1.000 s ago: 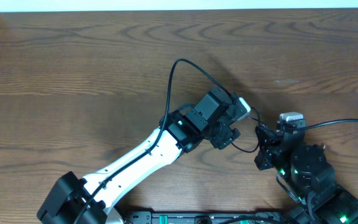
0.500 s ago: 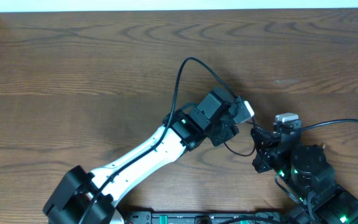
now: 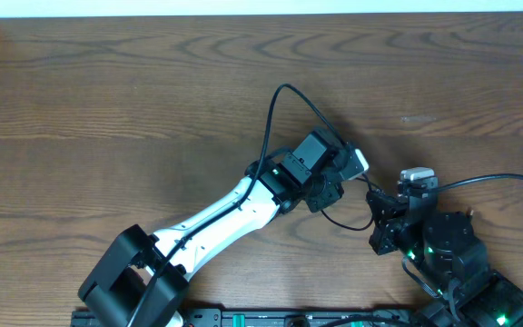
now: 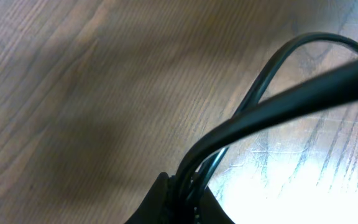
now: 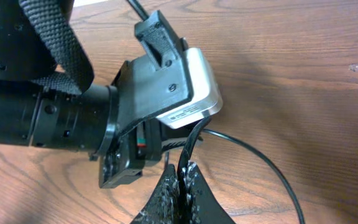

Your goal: Untangle cables

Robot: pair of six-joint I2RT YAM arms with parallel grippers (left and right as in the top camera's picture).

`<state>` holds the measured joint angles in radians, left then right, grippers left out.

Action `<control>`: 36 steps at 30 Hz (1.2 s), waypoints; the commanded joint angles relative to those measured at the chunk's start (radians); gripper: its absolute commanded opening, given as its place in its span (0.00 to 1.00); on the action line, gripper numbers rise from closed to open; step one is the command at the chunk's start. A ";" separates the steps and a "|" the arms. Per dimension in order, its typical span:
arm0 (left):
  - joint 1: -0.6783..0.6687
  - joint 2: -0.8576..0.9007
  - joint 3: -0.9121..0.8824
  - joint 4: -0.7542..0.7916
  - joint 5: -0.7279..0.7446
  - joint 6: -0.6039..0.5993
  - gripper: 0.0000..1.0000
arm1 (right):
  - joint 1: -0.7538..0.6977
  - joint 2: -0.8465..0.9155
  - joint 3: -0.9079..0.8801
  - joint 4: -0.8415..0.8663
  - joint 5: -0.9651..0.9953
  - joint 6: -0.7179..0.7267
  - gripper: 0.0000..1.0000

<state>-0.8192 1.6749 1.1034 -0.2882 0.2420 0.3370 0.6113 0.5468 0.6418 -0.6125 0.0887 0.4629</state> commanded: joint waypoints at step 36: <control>0.005 -0.192 0.002 -0.017 0.169 -0.152 0.08 | -0.064 -0.001 0.174 -0.342 0.115 -0.278 0.82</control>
<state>-0.8192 1.5269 1.1027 -0.3065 0.3630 0.2169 0.5499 0.5449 0.8032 -0.9691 0.2798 0.3138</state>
